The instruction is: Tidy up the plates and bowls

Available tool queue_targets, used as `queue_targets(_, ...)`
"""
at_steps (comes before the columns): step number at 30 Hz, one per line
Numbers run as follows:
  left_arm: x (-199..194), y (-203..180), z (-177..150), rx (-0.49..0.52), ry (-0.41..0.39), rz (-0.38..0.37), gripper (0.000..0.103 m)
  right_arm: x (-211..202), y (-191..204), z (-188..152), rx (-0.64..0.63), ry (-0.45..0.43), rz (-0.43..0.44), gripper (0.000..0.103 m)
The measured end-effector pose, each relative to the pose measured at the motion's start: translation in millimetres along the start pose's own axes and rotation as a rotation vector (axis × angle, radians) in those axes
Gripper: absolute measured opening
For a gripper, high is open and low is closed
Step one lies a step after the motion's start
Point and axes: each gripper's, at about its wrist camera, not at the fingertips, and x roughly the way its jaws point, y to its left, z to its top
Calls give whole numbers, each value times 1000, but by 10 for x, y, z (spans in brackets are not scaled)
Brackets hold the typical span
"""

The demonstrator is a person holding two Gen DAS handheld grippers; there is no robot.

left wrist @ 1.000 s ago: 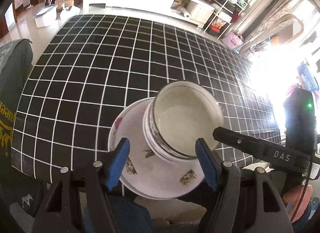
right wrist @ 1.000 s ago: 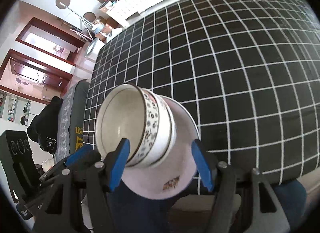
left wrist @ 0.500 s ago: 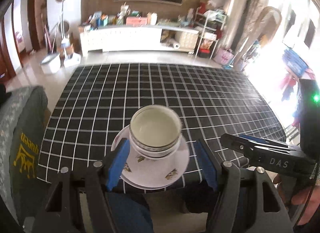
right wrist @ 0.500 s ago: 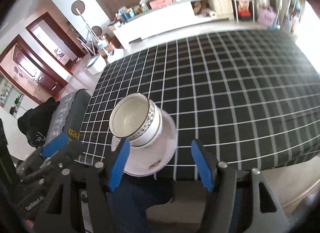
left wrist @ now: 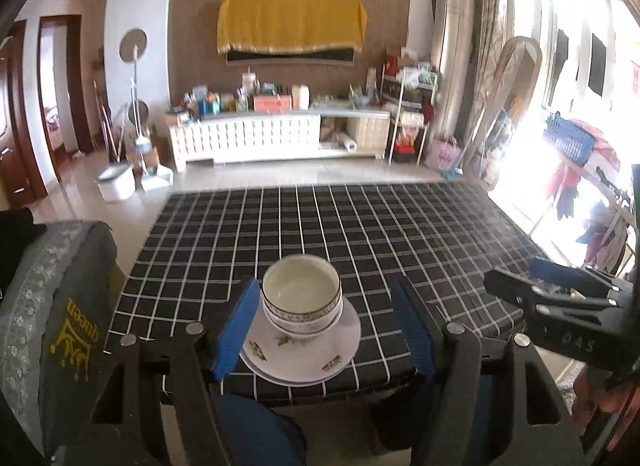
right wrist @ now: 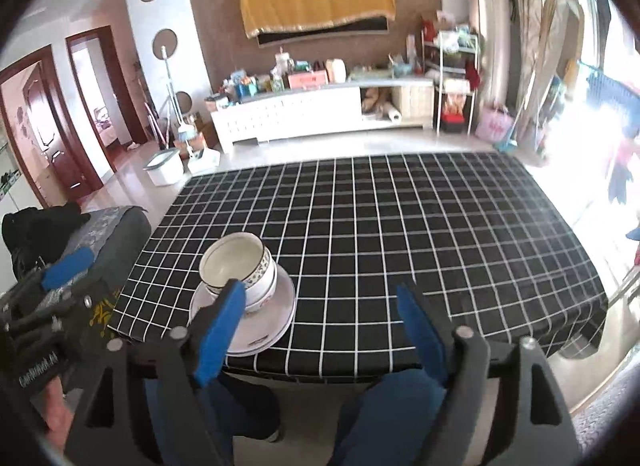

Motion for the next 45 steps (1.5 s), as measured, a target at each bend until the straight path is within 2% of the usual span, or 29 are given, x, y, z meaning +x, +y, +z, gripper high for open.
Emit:
queue_targets(3, -135, -17, -12, -9, -29, -3, 78, -115, -43, -58, -2, -25, -5, 95)
queue_targets(6, -271, -103, -66, 39, -78, 16, 79, -219, -54, -100, -13, -50, -18, 102)
queue_targets(11, -354, -287, -162, 123, -99, 47, 91, -313, -37, -160, -62, -70, -59, 103)
queue_targets(12, -360, -315, -177, 131, -97, 45, 99, -328, -49, -176, -67, -71, -64, 103)
queue_targets(13, -375, -324, -187, 130, -100, 46, 103, -335, -47, -182, -69, -73, -77, 103)
queue_targets(19, -366, -335, -240, 120, -87, 29, 103, -391, -91, -220, -71, -83, -58, 103)
queue_targets(27, -365, -343, -265, 103, -60, 0, 103, -420, -56, -291, -85, -83, -80, 103)
queue_targets(45, -340, -328, -270, 89, -45, -10, 103, -429, -86, -331, -87, -72, -80, 103)
